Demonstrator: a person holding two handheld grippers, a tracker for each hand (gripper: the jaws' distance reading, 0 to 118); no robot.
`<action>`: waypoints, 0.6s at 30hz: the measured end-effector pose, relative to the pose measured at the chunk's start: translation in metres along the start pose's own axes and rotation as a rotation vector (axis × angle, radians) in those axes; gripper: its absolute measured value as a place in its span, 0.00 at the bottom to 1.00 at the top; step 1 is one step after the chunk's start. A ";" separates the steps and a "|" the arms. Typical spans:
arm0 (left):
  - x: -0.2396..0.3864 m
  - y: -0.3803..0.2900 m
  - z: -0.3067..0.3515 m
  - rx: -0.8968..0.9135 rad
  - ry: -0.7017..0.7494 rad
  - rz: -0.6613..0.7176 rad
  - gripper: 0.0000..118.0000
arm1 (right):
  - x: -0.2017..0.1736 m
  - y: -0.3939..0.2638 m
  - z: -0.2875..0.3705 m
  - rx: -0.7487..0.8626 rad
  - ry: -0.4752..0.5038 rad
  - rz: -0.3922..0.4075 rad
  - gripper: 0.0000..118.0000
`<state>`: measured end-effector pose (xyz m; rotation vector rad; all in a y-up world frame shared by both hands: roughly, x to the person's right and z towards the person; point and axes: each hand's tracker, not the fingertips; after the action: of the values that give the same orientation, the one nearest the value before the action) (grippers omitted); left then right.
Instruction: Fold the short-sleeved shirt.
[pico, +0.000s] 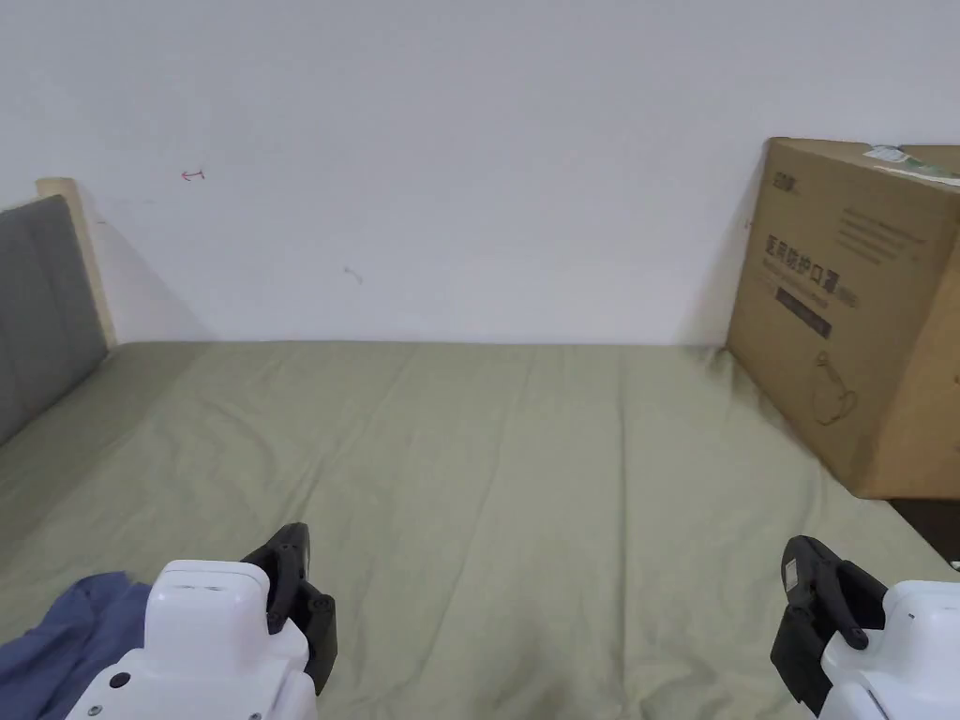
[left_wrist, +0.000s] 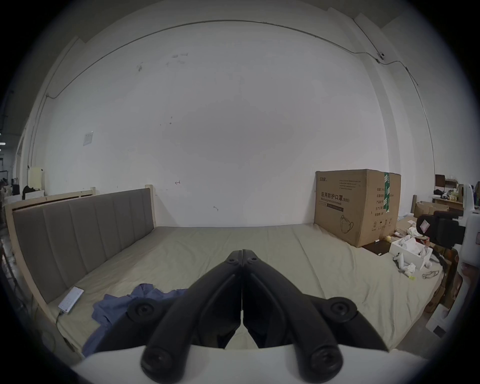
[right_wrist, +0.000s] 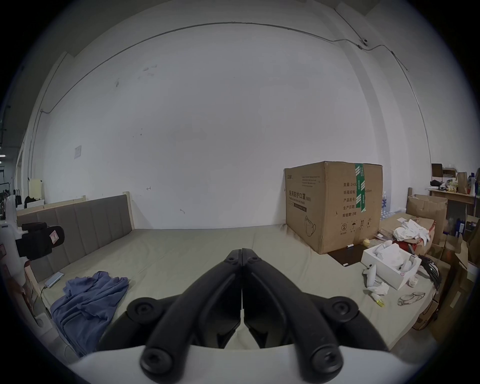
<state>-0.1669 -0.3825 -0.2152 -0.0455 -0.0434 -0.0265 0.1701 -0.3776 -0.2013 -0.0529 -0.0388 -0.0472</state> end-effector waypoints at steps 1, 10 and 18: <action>-0.005 0.001 0.005 0.001 0.028 -0.032 0.00 | -0.007 0.001 -0.002 -0.005 0.008 0.015 0.00; -0.120 -0.003 0.079 -0.043 0.374 -0.012 0.00 | -0.120 -0.004 -0.022 -0.074 0.432 0.033 0.00; -0.152 -0.012 0.089 -0.081 0.412 0.029 0.00 | -0.145 0.009 -0.038 -0.114 0.530 -0.029 0.00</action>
<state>-0.3232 -0.3859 -0.1326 -0.1209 0.3701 -0.0079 0.0274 -0.3639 -0.2458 -0.1520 0.4932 -0.0906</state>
